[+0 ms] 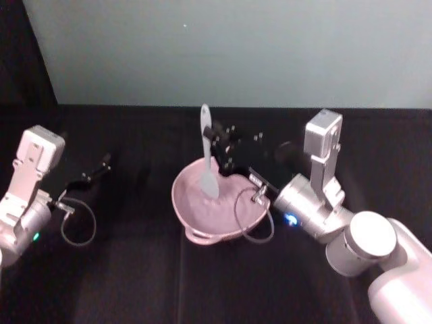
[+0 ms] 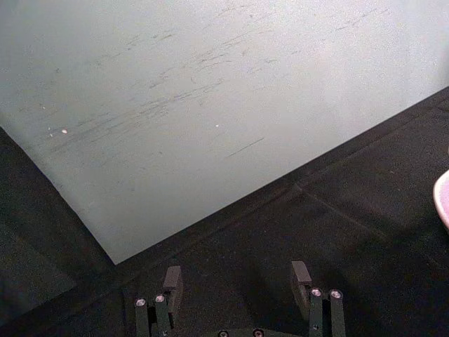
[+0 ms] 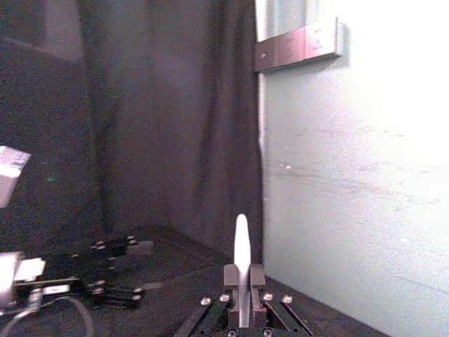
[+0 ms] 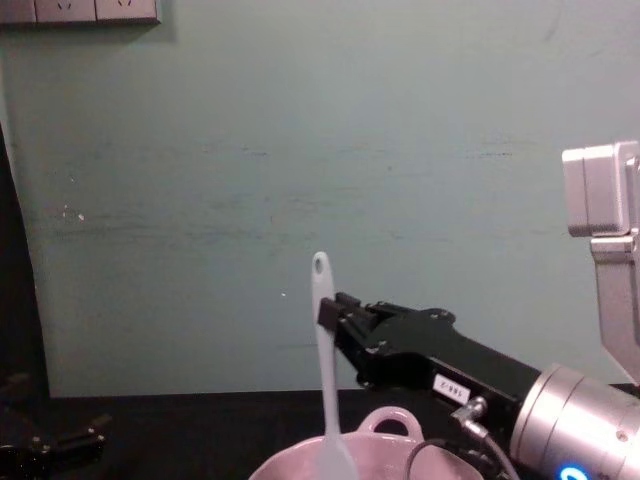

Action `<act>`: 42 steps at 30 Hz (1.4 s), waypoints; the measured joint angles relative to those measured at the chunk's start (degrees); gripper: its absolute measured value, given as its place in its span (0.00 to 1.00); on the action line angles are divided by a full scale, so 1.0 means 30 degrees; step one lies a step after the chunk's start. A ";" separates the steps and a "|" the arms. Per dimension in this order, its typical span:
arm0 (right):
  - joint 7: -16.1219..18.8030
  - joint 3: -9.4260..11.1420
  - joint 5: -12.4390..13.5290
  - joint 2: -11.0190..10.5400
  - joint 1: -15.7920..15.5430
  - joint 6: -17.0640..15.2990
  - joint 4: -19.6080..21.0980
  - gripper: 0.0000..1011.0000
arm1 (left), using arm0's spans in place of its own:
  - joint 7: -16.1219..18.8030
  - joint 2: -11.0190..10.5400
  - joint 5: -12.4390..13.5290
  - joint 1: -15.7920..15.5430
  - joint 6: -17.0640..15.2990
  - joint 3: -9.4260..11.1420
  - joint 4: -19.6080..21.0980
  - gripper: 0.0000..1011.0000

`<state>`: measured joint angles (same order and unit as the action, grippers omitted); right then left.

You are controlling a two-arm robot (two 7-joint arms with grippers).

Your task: Use the one hand to pick up the spoon and stir the clear water in the bowl.

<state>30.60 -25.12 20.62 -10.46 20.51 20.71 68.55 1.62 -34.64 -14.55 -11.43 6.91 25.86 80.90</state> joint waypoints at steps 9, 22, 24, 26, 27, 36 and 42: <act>-0.0117 0.0852 -0.0060 -0.0424 -0.0073 0.0305 0.0078 0.11 | 0.0000 -0.0001 0.0000 -0.0001 0.0000 -0.0001 0.0001 1.00; 0.0332 0.1489 0.0822 -0.1688 -0.1691 -0.0704 0.2571 0.11 | 0.0000 0.0000 0.0000 -0.0001 0.0000 0.0000 0.0001 1.00; 0.0493 0.1428 0.1061 -0.1833 -0.1970 -0.1008 0.2988 0.11 | 0.0000 -0.0001 0.0000 -0.0001 0.0000 -0.0001 0.0001 1.00; 0.0647 0.1281 0.1273 -0.1930 -0.2212 -0.1265 0.3306 0.11 | 0.0000 0.0000 0.0000 -0.0001 0.0000 0.0001 0.0002 1.00; 0.0698 0.1221 0.1327 -0.1952 -0.2282 -0.1338 0.3398 0.11 | 0.0000 0.0000 0.0000 -0.0001 -0.0001 0.0000 0.0001 1.00; 0.0901 0.0191 0.1336 -0.1684 -0.2413 -0.1509 0.3719 0.11 | 0.0000 0.0000 0.0000 -0.0001 -0.0001 -0.0001 0.0001 1.00; 0.0467 -0.0296 0.0590 -0.0900 -0.1538 -0.0982 0.2434 0.11 | 0.0000 0.0000 0.0000 -0.0001 0.0000 0.0000 0.0001 1.00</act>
<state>32.00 -26.00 22.39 -13.16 15.89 17.76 75.85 1.62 -34.65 -14.55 -11.43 6.91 25.86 80.90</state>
